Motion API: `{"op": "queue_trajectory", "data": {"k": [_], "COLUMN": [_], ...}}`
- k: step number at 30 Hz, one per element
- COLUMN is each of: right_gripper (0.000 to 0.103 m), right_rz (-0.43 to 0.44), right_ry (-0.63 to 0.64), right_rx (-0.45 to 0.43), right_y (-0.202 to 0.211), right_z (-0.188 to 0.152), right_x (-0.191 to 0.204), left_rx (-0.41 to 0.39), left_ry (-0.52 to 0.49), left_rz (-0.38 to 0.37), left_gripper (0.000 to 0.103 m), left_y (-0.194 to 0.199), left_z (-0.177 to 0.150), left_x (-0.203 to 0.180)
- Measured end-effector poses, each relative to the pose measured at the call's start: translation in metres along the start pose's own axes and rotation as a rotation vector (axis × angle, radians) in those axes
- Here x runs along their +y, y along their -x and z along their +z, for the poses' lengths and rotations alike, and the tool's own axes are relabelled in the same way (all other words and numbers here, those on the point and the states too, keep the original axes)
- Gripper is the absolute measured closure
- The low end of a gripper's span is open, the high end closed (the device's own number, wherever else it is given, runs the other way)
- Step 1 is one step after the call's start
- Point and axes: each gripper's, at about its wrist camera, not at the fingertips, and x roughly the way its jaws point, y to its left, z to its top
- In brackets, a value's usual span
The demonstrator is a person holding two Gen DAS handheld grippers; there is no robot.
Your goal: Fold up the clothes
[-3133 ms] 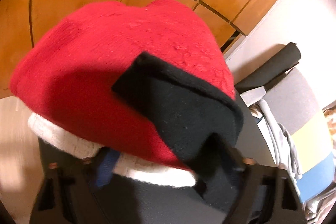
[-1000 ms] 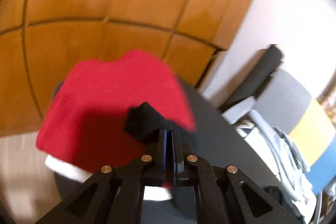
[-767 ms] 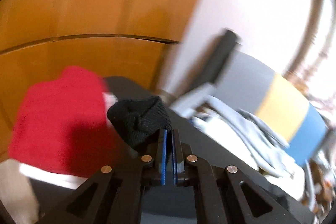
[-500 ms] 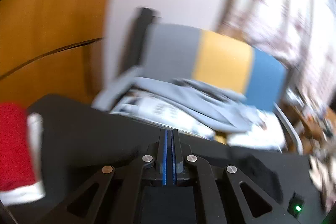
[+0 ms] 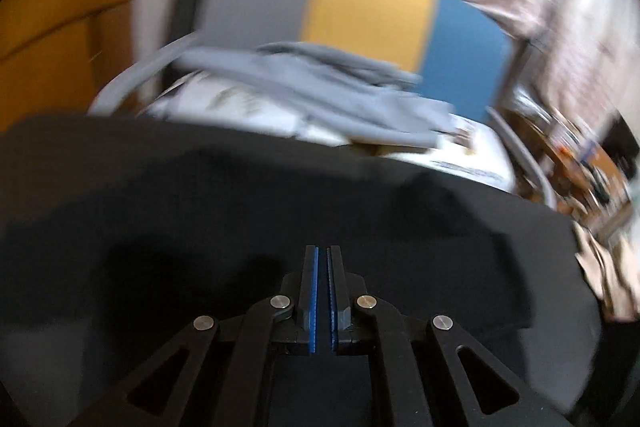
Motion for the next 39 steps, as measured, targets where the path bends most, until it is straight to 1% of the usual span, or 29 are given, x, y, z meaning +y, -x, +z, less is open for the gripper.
{"op": "queue_trajectory", "data": {"k": [3, 5, 6, 7, 9, 12, 13, 14, 15, 16, 18, 19, 20, 21, 23, 25, 28, 34, 37, 39], "right_gripper": [0.072, 0.071, 0.071, 0.071, 0.071, 0.071, 0.071, 0.071, 0.071, 0.071, 0.071, 0.072, 0.087, 0.098, 0.1, 0.1, 0.1, 0.1, 0.1, 0.1], "right_rz": [0.082, 0.108, 0.114, 0.104, 0.08, 0.037, 0.02, 0.001, -0.024, -0.047, -0.053, -0.05, -0.049, -0.061, -0.06, -0.021, 0.062, 0.151, 0.155, 0.137], "right_ry": [0.051, 0.132, 0.176, 0.208, 0.26, 0.308, 0.331, 0.353, 0.377, 0.402, 0.439, 0.465, 0.491, 0.518, 0.539, 0.515, 0.42, 0.317, 0.276, 0.247], "right_rx": [0.076, 0.143, 0.178, 0.205, 0.262, 0.306, 0.324, 0.341, 0.356, 0.366, 0.343, 0.339, 0.337, 0.347, 0.337, 0.304, 0.234, 0.059, -0.005, -0.041], "right_y": [-0.038, -0.073, -0.091, -0.107, -0.142, -0.178, -0.189, -0.199, -0.207, -0.214, -0.218, -0.218, -0.218, -0.219, -0.214, -0.2, -0.169, -0.086, -0.052, -0.031], "right_z": [0.022, 0.036, 0.042, 0.045, 0.049, 0.051, 0.05, 0.049, 0.046, 0.043, 0.042, 0.04, 0.038, 0.035, 0.033, 0.039, 0.061, 0.103, 0.119, 0.125], "right_x": [0.035, 0.07, 0.088, 0.102, 0.128, 0.151, 0.156, 0.161, 0.165, 0.168, 0.175, 0.178, 0.182, 0.185, 0.188, 0.191, 0.188, 0.167, 0.149, 0.13], "left_rx": [0.012, 0.031, 0.028, 0.01, -0.015, -0.032, -0.038, -0.042, -0.045, -0.047, -0.05, -0.051, -0.052, -0.052, -0.051, -0.052, -0.053, -0.056, -0.055, -0.054], "left_ry": [0.139, 0.224, 0.258, 0.28, 0.282, 0.282, 0.278, 0.271, 0.265, 0.262, 0.252, 0.246, 0.24, 0.235, 0.227, 0.226, 0.23, 0.236, 0.235, 0.232], "left_rz": [0.111, 0.158, 0.153, 0.118, 0.107, 0.041, 0.025, 0.017, 0.007, -0.002, -0.017, -0.015, -0.013, -0.015, -0.027, -0.04, -0.048, -0.05, -0.046, -0.042], "left_gripper": [0.085, 0.083, 0.084, 0.084, 0.081, 0.06, 0.055, 0.054, 0.049, 0.044, 0.041, 0.039, 0.038, 0.036, 0.031, 0.027, 0.026, 0.026, 0.026, 0.026], "left_y": [0.001, 0.0, 0.0, 0.002, 0.006, 0.007, 0.007, 0.007, 0.007, 0.006, 0.005, 0.007, 0.011, 0.015, 0.018, 0.016, 0.021, 0.02, 0.019, 0.019], "left_z": [-0.019, -0.032, -0.038, -0.043, -0.049, -0.054, -0.055, -0.056, -0.057, -0.057, -0.058, -0.059, -0.061, -0.062, -0.064, -0.061, -0.063, -0.061, -0.061, -0.061], "left_x": [0.069, 0.111, 0.127, 0.137, 0.145, 0.144, 0.143, 0.141, 0.139, 0.137, 0.133, 0.132, 0.132, 0.133, 0.133, 0.133, 0.134, 0.136, 0.135, 0.134]}}
